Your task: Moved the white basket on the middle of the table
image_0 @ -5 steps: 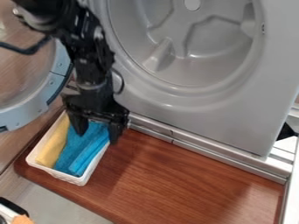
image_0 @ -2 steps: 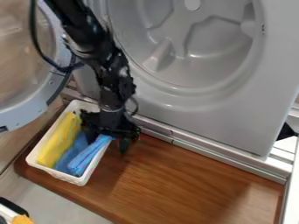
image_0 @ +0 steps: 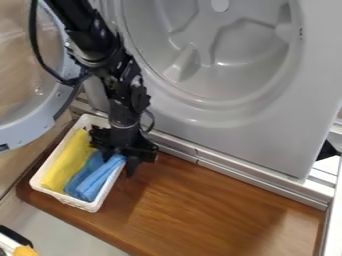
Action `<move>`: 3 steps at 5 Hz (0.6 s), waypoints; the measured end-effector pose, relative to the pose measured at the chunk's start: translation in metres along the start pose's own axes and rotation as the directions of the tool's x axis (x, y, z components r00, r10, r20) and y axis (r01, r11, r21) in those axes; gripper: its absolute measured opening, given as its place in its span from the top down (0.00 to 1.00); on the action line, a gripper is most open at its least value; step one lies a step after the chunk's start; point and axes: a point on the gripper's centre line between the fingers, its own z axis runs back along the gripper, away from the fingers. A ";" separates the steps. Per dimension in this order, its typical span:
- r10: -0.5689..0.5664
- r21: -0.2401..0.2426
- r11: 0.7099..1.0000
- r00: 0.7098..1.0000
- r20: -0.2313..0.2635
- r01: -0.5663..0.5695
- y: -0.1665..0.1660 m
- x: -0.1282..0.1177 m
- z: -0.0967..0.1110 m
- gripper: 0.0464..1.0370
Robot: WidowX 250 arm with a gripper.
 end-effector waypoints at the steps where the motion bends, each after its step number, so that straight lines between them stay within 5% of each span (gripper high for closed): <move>1: -0.011 -0.050 0.999 1.000 -0.023 0.010 0.007 -0.004 0.023 0.83; 3: -0.121 -0.111 0.987 0.993 -0.020 0.118 -0.001 -0.016 0.108 0.89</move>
